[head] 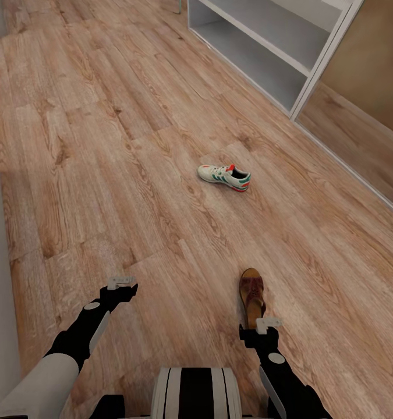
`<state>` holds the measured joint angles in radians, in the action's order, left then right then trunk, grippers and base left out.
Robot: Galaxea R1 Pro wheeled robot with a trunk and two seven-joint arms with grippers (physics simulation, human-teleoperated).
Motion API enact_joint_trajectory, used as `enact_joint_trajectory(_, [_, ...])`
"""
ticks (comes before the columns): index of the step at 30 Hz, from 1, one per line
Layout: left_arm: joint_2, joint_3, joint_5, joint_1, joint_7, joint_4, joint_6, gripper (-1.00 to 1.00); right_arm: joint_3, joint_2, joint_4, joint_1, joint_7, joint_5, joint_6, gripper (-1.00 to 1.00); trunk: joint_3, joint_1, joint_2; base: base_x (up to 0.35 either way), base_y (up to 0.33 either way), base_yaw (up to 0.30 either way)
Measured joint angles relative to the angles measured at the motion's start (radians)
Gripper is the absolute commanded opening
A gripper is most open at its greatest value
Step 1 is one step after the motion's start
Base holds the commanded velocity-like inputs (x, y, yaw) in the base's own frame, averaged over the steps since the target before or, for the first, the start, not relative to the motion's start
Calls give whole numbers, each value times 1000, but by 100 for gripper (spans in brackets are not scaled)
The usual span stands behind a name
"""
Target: Pick up the two gym shoes and the two sandals from the corridor floor and place them onto the hallstand (shoe rack) in the corridor, making sure they are on the rack and not on the floor. Arrange them so the two gym shoes are next to each other and the two sandals are next to each other.
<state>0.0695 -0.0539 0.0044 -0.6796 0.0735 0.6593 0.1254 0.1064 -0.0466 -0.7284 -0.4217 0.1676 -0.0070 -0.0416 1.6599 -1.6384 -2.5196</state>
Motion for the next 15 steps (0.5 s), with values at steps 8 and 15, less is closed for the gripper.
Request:
enact_joint_trajectory(8, [0,0,0,0,0,0,0,100,-1,0,1,0,0,2,0,-100,0,0,0,0,0,0])
enact_joint_trajectory(15, [0,0,0,0,0,0,0,100,-1,0,1,0,0,3,0,-100,0,0,0,0,0,0])
